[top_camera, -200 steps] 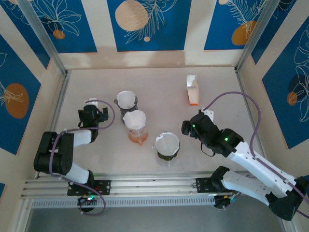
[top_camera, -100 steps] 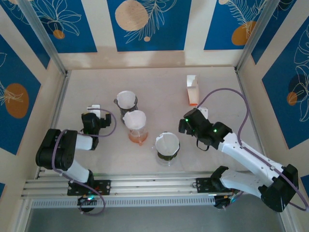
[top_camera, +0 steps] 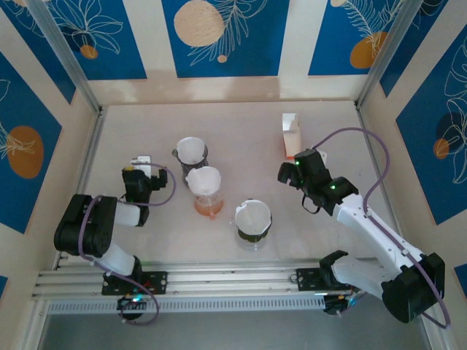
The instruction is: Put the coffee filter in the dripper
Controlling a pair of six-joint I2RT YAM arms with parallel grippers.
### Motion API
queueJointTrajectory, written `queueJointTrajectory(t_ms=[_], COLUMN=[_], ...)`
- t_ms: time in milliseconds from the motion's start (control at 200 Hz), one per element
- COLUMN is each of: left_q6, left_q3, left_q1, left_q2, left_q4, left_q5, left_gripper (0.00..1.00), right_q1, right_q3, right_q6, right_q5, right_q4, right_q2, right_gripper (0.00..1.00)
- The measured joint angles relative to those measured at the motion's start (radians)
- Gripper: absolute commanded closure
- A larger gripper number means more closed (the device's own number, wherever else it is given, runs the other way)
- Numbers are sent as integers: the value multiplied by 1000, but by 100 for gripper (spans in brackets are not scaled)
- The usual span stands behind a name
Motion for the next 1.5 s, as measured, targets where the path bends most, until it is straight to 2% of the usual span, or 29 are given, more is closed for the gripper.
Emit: queueJointTrajectory(t_ms=[375,620,855,1095,1205,1500], left_q6=[5,5,5,5,5,5], left_q3=[0,0,0,0,0,0], left_q1=[0,0,0,0,0,0], left_q2=[0,0,0,0,0,0], left_q4=[3,3,3,3,3,3], left_q5=[0,0,0,0,0,0], left_gripper=[0,0,0,0,0,0], right_q1=[-203,-323,-431,-452,-438,-427], right_q3=[-145,-335,-474,-498,-484,-476], right_q6=[-286,-418,-460,-470,-489,-508], right_q5=[-175,-220,-260,-314,-323,-335], right_q4=[426,744,1029,1263,1314,1356], right_q2=[-41,50,198,378,469,483], right_gripper=[1,1,1,1,1,1])
